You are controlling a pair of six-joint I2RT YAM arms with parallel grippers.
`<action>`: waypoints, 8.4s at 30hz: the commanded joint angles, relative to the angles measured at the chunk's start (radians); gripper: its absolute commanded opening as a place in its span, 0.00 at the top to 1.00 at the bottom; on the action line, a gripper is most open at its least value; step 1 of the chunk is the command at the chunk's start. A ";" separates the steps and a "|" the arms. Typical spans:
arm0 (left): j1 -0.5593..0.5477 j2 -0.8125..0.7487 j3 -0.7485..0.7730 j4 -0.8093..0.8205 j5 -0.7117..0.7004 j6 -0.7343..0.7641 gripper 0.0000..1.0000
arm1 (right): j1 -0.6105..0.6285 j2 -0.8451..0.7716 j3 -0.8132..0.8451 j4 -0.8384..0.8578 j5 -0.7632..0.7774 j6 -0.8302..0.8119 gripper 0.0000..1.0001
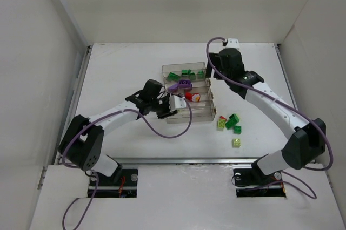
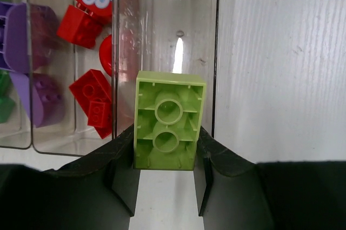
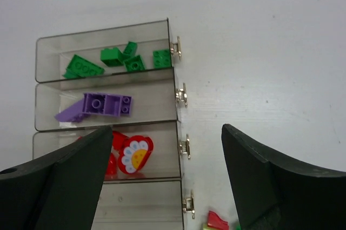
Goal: Sort the legos into containers by color
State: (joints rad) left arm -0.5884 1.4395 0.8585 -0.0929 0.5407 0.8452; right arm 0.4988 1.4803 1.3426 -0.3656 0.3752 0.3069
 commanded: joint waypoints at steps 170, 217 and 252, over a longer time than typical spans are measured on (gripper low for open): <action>0.010 0.083 0.269 0.390 -0.024 -0.456 1.00 | -0.068 -0.064 -0.148 0.109 0.010 0.605 1.00; 0.035 0.093 0.369 0.324 0.128 -0.152 0.34 | -0.138 -0.051 -0.045 0.228 -0.494 0.323 1.00; -0.154 -0.208 0.142 0.043 0.280 0.929 0.35 | -0.120 -0.367 -0.292 -0.058 -1.446 -0.815 0.94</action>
State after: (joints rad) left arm -0.7334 1.2114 0.9745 -0.0055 0.8368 1.4807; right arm 0.3683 1.0939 0.9932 -0.3771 -0.9661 -0.4721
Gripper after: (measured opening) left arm 0.664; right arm 0.535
